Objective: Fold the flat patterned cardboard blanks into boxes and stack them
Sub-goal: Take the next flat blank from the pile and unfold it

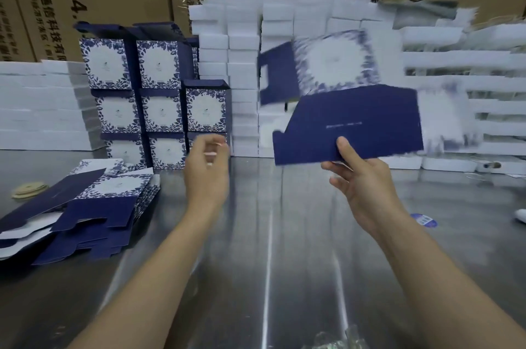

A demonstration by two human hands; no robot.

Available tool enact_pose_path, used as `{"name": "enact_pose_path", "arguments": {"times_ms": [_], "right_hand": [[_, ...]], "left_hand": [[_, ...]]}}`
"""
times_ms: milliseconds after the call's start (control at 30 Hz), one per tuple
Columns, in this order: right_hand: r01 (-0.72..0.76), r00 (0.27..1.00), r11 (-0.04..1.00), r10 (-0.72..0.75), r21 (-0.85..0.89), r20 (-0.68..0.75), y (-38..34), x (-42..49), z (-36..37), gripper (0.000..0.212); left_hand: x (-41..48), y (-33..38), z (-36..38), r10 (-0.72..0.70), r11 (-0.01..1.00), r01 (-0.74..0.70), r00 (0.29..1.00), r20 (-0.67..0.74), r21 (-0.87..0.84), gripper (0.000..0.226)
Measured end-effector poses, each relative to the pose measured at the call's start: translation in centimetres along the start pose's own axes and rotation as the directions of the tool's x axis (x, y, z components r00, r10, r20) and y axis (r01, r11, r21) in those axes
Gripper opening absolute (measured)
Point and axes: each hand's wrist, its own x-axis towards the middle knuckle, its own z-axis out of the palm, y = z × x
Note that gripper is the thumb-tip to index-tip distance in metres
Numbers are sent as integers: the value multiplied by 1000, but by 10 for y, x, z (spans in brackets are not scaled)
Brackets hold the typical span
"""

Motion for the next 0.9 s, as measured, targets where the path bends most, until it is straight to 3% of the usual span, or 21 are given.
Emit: {"name": "enact_pose_path", "arguments": {"times_ms": [33, 100, 167, 233, 300, 467, 667, 900], "right_hand": [[-40, 999, 996, 39, 83, 19, 0, -1, 1, 37], [-86, 996, 981, 80, 172, 37, 1, -3, 3, 32], [-107, 994, 976, 104, 187, 27, 4, -5, 6, 24], [-125, 992, 977, 120, 172, 38, 9, -9, 12, 18], [-138, 990, 983, 132, 119, 54, 14, -13, 18, 15], [-110, 989, 994, 112, -17, 94, 30, -22, 30, 21], [-196, 967, 974, 211, -112, 142, 33, -26, 35, 37], [-245, 939, 968, 253, -62, 233, 35, -27, 42, 31]], "left_hand": [[-5, -3, 5, -129, 992, 130, 986, 107, 2, 17], [-19, -5, 13, -336, 934, 358, 867, 367, 10, 21], [-32, -6, 20, -358, 900, 436, 724, 589, 11, 23], [-44, -4, 28, -281, 888, 454, 656, 700, -68, 33], [-52, 1, 36, -249, 878, 460, 674, 696, -131, 40], [-51, 3, 40, -258, 863, 467, 738, 624, -195, 32], [-46, 4, 36, -309, 837, 510, 739, 599, -198, 39], [-50, 6, 35, -290, 840, 511, 707, 645, -183, 39]]}}
